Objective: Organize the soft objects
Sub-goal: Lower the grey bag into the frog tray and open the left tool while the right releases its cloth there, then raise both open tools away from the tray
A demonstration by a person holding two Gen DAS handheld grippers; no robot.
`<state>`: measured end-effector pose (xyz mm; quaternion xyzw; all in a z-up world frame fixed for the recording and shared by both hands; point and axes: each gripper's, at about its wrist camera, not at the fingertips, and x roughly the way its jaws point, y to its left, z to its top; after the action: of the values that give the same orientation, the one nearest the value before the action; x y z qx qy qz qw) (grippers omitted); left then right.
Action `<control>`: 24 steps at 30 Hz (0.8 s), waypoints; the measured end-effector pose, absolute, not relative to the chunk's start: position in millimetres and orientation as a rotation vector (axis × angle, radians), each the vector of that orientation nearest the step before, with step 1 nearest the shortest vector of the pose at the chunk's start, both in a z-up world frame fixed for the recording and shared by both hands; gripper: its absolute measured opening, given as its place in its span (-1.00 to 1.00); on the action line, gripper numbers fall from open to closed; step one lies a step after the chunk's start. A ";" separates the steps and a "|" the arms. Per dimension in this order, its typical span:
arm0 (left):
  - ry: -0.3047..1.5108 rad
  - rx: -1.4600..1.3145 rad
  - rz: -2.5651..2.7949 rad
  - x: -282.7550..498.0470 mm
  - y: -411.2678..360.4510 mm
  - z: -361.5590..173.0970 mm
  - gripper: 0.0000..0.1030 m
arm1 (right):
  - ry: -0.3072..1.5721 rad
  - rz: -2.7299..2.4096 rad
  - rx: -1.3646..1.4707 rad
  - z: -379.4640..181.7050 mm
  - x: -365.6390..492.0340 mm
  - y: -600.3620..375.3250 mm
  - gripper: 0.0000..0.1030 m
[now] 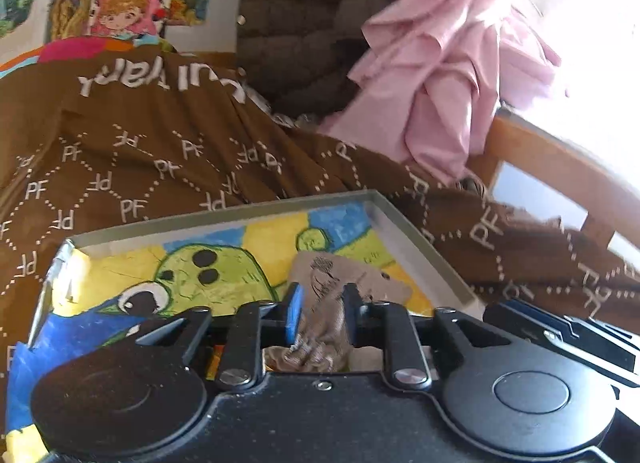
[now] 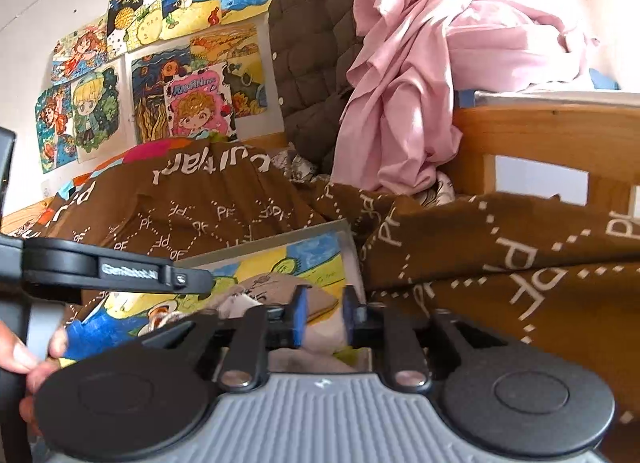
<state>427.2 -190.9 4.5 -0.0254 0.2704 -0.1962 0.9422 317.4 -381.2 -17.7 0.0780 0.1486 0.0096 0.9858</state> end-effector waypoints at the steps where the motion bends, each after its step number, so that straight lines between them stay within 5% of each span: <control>1: 0.541 -0.055 -0.394 425.0 -188.8 7.5 -0.29 | 0.294 0.017 0.158 -15.7 315.7 -381.9 -0.36; 15: 0.309 -0.102 -0.355 351.9 -152.9 65.9 0.90 | 0.201 0.005 0.137 41.3 261.4 -369.6 0.53; 18: 0.263 -0.132 -0.301 326.3 -142.9 74.7 0.96 | 0.174 0.018 0.124 54.3 241.0 -362.6 0.76; 24: 0.218 -0.173 -0.265 274.0 -123.3 85.7 0.98 | 0.131 0.042 0.084 76.4 201.0 -348.2 0.89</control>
<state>274.0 -123.3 85.7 -0.0859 0.1085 -0.1316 0.9816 201.0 -348.2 76.4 0.0419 0.0656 0.0212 0.9967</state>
